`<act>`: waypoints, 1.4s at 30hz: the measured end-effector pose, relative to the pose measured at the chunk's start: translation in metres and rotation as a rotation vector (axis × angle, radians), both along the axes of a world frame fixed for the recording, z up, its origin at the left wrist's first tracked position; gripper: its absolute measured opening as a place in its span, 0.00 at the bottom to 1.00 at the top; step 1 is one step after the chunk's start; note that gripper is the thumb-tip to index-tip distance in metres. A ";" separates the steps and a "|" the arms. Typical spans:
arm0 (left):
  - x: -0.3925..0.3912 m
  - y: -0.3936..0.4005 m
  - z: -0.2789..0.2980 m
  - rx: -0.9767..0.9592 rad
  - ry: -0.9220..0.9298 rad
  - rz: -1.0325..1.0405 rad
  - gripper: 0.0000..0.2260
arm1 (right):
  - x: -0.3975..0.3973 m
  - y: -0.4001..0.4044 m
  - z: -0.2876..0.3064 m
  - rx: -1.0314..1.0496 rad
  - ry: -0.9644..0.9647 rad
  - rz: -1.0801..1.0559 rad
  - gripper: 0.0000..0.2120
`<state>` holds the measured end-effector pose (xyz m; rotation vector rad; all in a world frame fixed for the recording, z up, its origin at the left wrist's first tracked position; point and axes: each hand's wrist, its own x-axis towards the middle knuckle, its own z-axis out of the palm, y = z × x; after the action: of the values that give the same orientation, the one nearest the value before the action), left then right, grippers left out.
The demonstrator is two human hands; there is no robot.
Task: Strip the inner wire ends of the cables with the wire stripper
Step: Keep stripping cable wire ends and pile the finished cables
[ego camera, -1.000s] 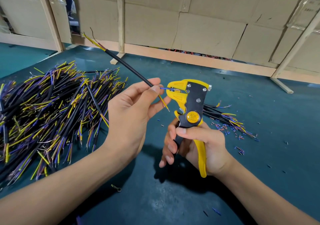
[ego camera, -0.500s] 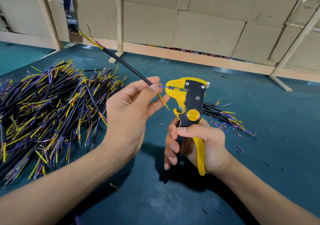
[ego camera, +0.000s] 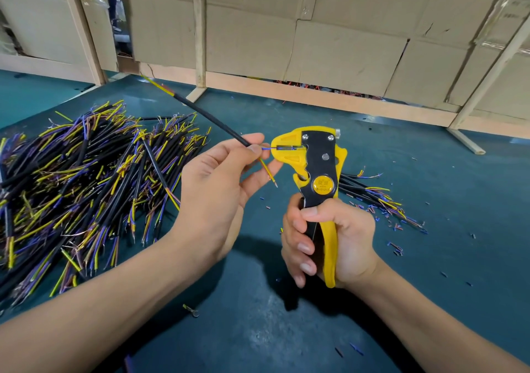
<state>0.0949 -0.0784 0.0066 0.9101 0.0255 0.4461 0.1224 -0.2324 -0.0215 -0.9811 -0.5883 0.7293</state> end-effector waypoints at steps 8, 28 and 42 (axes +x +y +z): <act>0.012 0.046 0.022 -0.192 0.050 0.055 0.03 | 0.005 -0.001 0.000 0.056 0.057 -0.058 0.15; 0.002 0.011 -0.008 0.270 0.060 -0.146 0.08 | 0.004 0.010 -0.001 0.005 -0.017 -0.376 0.09; 0.000 0.005 -0.009 0.338 0.095 -0.137 0.10 | 0.015 0.000 -0.001 -0.069 -0.142 -0.595 0.04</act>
<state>0.0950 -0.0734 -0.0028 1.2566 -0.0262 0.2823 0.1376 -0.2321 -0.0230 -1.2028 -0.3624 0.1520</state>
